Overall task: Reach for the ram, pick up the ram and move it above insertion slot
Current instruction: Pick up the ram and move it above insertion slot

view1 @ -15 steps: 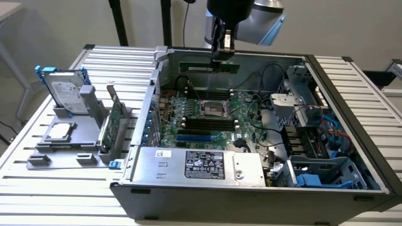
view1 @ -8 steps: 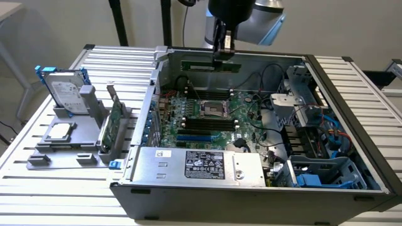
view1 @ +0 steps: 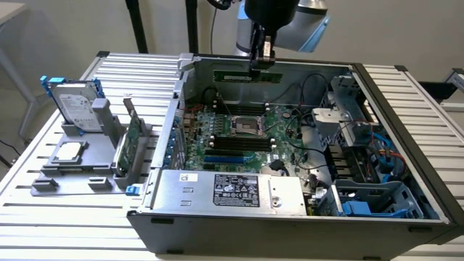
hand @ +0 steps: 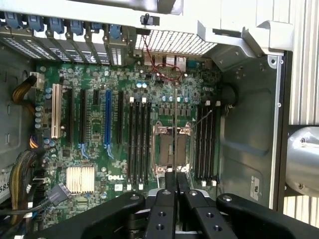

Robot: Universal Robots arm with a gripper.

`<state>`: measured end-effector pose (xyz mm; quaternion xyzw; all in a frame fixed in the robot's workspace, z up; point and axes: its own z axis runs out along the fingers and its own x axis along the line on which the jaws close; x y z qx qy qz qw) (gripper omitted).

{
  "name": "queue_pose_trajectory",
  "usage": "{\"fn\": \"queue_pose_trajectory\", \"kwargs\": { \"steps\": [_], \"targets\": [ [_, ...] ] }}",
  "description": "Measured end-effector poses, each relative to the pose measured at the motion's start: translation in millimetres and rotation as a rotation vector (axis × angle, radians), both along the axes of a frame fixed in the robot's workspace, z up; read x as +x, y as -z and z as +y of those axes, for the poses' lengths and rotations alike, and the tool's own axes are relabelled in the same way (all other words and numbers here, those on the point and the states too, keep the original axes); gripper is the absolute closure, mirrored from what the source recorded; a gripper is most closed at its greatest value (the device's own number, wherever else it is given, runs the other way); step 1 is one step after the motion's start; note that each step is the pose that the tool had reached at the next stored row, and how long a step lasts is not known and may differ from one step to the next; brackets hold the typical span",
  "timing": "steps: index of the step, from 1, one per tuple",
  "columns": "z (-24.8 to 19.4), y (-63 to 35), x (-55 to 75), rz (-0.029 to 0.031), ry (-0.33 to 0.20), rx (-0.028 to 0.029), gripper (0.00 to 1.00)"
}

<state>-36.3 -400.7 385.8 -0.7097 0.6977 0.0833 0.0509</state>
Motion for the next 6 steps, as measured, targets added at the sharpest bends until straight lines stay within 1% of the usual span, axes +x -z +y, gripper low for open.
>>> {"fn": "queue_pose_trajectory", "kwargs": {
  "steps": [6],
  "targets": [
    [0.0,-0.1,0.0,0.0001,0.000,-0.0002,0.88]
  ]
}}
